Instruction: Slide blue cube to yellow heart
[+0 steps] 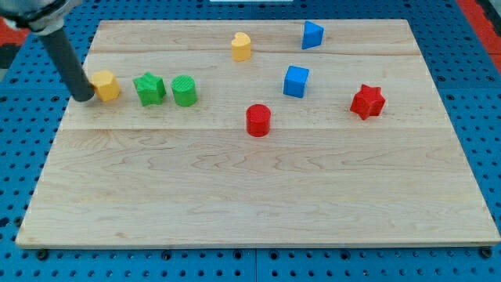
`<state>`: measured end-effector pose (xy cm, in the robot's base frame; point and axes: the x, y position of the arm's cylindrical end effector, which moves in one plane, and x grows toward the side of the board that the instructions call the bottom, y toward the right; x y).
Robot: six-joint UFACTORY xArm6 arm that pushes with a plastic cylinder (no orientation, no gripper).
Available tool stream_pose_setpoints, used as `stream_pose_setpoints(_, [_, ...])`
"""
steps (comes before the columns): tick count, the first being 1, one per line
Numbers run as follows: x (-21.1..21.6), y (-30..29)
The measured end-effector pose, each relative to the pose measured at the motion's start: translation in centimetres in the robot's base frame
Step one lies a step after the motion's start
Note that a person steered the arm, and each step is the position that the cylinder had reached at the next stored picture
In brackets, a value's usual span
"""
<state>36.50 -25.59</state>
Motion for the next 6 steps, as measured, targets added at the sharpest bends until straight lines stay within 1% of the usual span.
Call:
stream_pose_setpoints(1, [-2.8,5.9])
stream_pose_setpoints(3, [-5.3,22.8])
stream_pose_setpoints(4, [-3.0,21.2])
stream_pose_setpoints(5, [-3.7,28.6])
stream_pose_setpoints(6, [-6.2,33.4])
